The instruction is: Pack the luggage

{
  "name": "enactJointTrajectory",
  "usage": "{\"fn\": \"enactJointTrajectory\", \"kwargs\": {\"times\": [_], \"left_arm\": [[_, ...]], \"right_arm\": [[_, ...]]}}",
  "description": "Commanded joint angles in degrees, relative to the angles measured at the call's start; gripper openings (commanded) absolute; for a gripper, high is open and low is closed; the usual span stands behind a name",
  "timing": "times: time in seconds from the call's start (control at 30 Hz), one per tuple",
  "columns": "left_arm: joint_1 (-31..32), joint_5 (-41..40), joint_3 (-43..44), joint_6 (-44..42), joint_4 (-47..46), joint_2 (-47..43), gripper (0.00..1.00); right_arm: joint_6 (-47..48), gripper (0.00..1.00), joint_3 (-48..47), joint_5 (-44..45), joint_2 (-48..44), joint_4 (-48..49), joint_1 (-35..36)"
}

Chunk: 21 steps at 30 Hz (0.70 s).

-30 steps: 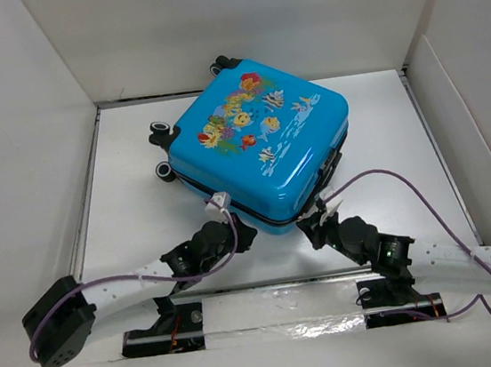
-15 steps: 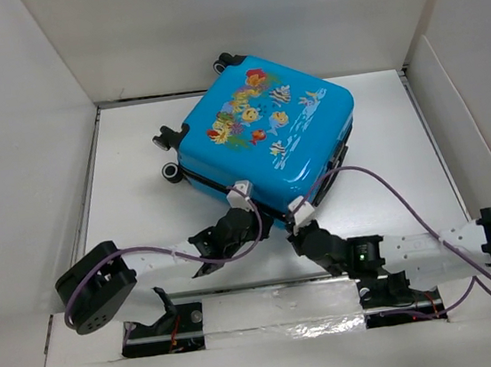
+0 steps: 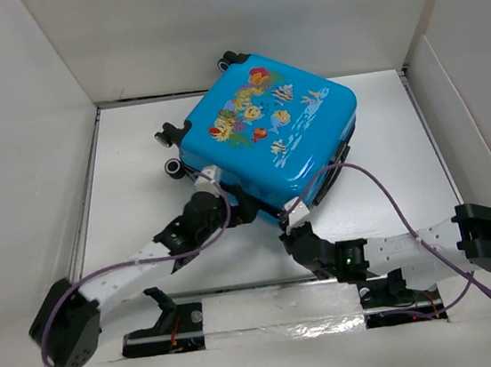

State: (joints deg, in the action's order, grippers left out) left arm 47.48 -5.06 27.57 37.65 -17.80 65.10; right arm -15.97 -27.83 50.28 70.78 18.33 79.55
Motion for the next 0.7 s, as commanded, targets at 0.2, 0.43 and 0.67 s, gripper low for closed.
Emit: {"fn": "enactJointTrajectory", "kwargs": {"times": [0.2,0.43,0.67], "left_arm": [[-22.9,8.5,9.3,6.7,14.2,-21.4,0.93],[-44.8,18.4,20.2,9.4,7.6,-3.1,0.95],[-47.7,20.5,32.6,8.1,8.3,14.6,0.94]], "right_arm": [[-2.8,0.0,1.1,-9.9,-2.6,8.9,3.2],[-1.5,0.0,-0.5,-11.1,-0.4,8.0,3.2],[-1.7,0.0,-0.3,-12.5,0.6,8.5,2.6]]}}
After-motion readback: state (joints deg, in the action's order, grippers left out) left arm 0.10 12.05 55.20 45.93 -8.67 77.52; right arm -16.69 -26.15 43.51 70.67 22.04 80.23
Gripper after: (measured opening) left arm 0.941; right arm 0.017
